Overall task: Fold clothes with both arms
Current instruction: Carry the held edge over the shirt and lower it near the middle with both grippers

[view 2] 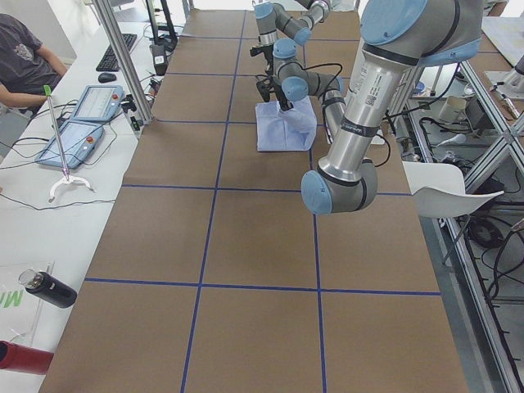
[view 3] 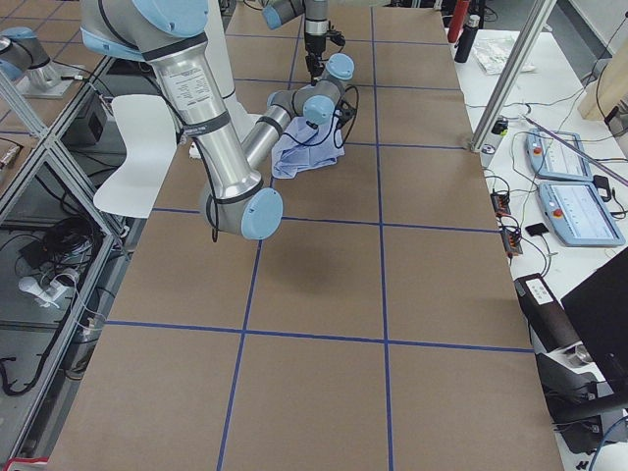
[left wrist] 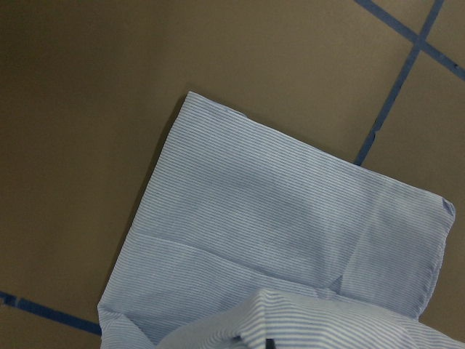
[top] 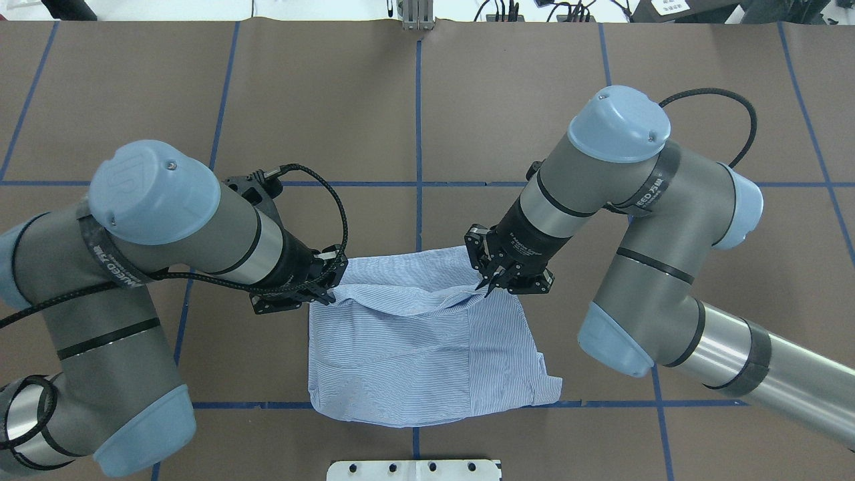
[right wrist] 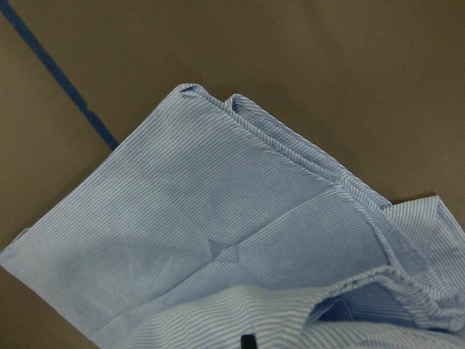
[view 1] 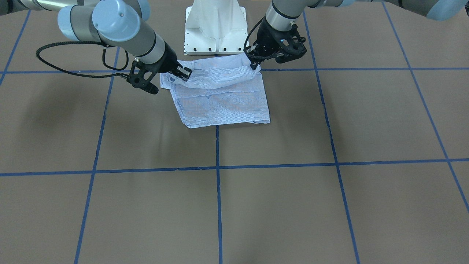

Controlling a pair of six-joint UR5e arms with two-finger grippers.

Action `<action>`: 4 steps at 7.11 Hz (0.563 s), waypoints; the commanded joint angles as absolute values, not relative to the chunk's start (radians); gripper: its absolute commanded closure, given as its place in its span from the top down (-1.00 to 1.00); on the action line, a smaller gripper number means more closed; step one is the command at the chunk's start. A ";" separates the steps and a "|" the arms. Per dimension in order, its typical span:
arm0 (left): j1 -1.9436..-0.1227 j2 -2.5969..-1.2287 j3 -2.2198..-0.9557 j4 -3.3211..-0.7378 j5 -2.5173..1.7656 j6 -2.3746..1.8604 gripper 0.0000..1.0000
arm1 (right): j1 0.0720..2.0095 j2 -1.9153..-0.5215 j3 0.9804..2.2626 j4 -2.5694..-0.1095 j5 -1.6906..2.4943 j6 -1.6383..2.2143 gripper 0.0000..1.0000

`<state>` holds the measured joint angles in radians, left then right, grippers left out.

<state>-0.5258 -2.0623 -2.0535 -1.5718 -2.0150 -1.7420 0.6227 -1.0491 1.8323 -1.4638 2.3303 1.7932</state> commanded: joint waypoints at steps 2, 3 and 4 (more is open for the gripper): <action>-0.549 -2.062 -1.973 -1.636 -2.014 -1.721 -1.00 | 0.623 -1.031 1.732 -1.456 2.287 1.727 -1.00; -0.551 -2.062 -1.950 -1.655 -2.013 -1.718 -1.00 | 0.623 -0.997 1.680 -1.441 2.287 1.727 -1.00; -0.552 -2.063 -1.928 -1.681 -2.005 -1.718 -1.00 | 0.623 -0.985 1.665 -1.440 2.287 1.726 -1.00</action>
<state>-0.5493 -2.0621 -1.9579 -1.6500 -2.0115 -1.7208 0.6228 -1.0068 1.6979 -1.4461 2.2891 1.7290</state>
